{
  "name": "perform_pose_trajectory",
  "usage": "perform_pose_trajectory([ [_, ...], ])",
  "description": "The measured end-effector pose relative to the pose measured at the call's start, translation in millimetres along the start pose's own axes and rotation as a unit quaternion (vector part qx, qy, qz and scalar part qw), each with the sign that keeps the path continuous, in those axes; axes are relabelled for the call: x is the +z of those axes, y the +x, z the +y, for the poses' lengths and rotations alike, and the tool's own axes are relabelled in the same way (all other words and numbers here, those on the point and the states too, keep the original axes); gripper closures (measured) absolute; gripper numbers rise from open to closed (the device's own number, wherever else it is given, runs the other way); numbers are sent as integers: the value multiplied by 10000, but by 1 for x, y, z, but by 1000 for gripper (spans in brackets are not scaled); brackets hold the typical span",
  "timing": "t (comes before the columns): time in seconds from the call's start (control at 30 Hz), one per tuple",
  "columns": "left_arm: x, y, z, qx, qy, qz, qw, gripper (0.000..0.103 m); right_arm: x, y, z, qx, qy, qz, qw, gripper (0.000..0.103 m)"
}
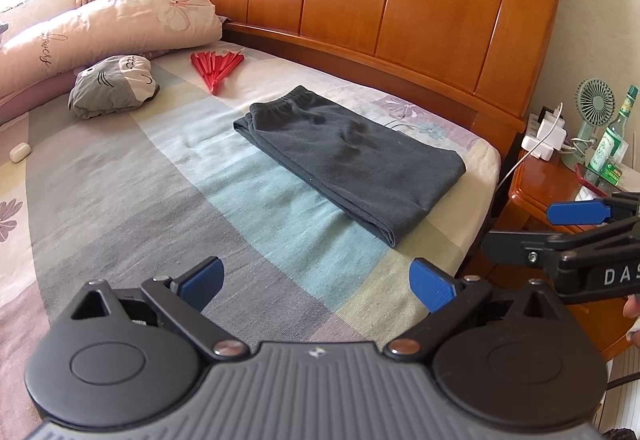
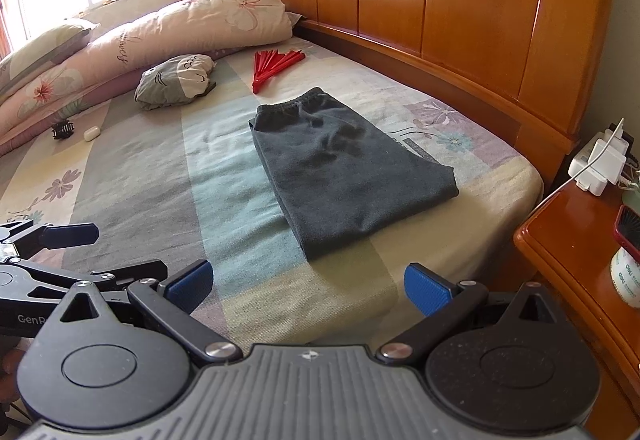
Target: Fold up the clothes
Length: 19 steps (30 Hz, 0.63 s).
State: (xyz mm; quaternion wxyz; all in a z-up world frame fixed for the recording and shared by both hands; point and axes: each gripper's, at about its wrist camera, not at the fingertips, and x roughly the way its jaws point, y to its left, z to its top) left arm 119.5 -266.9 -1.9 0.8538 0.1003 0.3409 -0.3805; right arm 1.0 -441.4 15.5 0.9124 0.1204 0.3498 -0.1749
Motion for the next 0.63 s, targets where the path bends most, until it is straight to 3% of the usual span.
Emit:
perform_pose_trajectory([
  [0.63,0,-1,-1,-20,20,12,10000,4,-1,0,2,-1,-17,10,10000,0],
])
